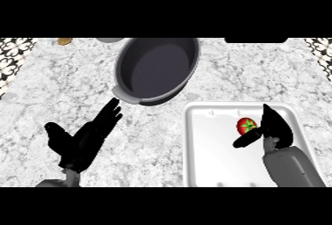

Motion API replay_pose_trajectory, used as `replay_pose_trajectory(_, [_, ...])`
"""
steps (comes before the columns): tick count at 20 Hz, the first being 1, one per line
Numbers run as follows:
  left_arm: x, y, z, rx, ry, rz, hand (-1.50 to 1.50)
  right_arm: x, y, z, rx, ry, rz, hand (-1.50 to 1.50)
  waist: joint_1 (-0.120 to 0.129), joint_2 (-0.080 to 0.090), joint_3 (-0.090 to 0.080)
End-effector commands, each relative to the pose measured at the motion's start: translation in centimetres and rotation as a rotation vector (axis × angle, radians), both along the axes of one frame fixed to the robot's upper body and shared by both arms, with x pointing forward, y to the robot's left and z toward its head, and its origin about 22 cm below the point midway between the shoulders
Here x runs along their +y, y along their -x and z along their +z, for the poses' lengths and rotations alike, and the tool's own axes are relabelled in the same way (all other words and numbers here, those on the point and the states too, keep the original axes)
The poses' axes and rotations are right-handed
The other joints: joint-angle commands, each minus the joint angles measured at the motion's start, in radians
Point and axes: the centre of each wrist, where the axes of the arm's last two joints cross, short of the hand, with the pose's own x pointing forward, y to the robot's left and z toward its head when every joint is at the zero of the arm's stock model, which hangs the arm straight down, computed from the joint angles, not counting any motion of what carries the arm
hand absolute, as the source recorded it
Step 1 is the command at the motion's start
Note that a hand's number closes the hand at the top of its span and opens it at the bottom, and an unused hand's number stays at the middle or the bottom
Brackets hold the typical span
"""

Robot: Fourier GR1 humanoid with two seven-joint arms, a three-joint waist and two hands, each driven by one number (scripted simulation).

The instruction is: Pick the tomato from the tray and place it in the pot

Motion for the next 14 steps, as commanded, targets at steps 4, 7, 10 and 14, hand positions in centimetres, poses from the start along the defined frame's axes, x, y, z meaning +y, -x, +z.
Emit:
replay_pose_trajectory(4, [-0.3,0.8,-0.5,0.0,-0.009,-0.011,0.0,0.0,-0.3,-1.0,-0.016,-0.085,-0.001,1.5,0.001,0.0,0.0])
replay_pose_trajectory(7, [1.4,0.3,-2.2,0.011,0.011,0.002,0.0,-0.7,-1.1,-1.5,-0.026,-0.062,0.033,1.5,0.001,0.0,0.0])
replay_pose_trajectory(10, [0.5,0.0,0.1,0.012,0.019,-0.006,0.0,1.5,0.5,-2.8,-0.057,-0.044,0.047,1.5,-0.001,0.0,0.0])
replay_pose_trajectory(14, [0.1,-0.3,1.3,0.004,-0.006,-0.004,0.0,6.6,0.7,-1.4,-0.06,-0.033,0.131,1.5,-0.002,-0.002,0.0])
